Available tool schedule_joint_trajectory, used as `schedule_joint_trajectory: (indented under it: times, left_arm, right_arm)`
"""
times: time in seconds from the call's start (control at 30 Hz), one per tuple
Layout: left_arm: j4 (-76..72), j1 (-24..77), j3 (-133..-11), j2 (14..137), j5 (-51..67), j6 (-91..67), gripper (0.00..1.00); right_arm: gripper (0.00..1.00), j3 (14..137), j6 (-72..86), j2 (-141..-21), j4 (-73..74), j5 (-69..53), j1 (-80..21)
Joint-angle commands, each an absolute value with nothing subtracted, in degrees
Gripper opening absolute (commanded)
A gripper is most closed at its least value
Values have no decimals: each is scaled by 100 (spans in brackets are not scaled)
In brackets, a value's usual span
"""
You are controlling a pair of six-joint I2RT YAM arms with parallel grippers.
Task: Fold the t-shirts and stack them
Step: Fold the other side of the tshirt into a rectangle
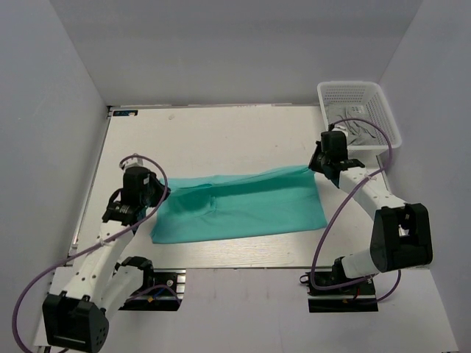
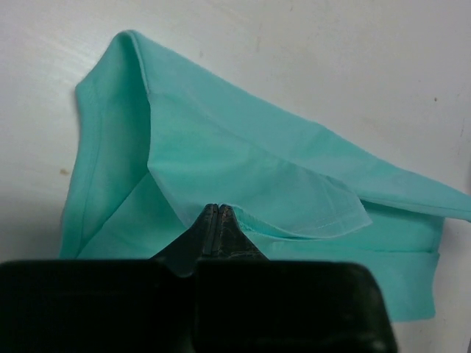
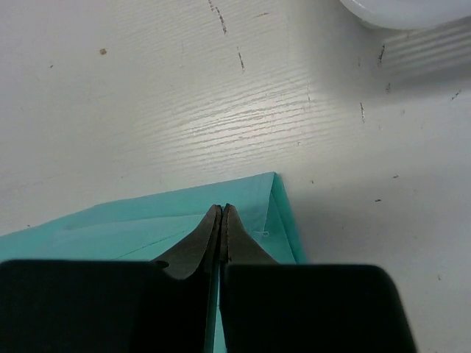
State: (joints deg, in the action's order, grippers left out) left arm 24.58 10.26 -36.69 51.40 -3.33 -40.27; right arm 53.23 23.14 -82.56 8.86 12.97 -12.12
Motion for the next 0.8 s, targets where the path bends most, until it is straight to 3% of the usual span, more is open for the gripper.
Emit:
schedule_joint_trajectory:
  times: [0.0, 0.3, 0.37, 0.4, 0.43, 0.47, 0.53, 0.57, 0.63, 0.77]
  left_arm:
    - [3180, 1037, -3376, 4624, -448, -4376, 0]
    - [3472, 1037, -2655, 4078, 184, -4701, 0]
    - [3997, 1089, -2593, 4078, 150, -5094, 0]
    - [4112, 1090, -2593, 4078, 149, -5159, 11]
    - [4235, 1090, -2645, 4078, 384, -5220, 54]
    - [4367, 1090, -2706, 4078, 387, -5221, 64]
    - [4639, 1090, -2891, 4025, 142, -5361, 94]
    - [4762, 1090, -3057, 3973, 141, -5361, 100]
    - [4869, 1090, -3277, 3973, -165, -5361, 100]
    - [4424, 1090, -3568, 4173, -220, -5151, 100]
  right_arm:
    - [0, 5134, 2391, -7998, 616, 1415, -1204]
    - [0, 4580, 2663, -7919, 642, 1652, -1187]
    - [25, 4351, 2899, -7919, 729, 1775, -1187]
    - [34, 4307, 2944, -7919, 773, 1801, -1187]
    - [37, 4202, 3066, -7902, 904, 1897, -1187]
    - [40, 4201, 3067, -7893, 1010, 2012, -1187]
    - [52, 4219, 3374, -7814, 1396, 2301, -1187]
    - [72, 4236, 3401, -7700, 1484, 2442, -1195]
    - [90, 4219, 3358, -7498, 1399, 2452, -1178]
    - [90, 4263, 2867, -7356, 995, 1219, -1213]
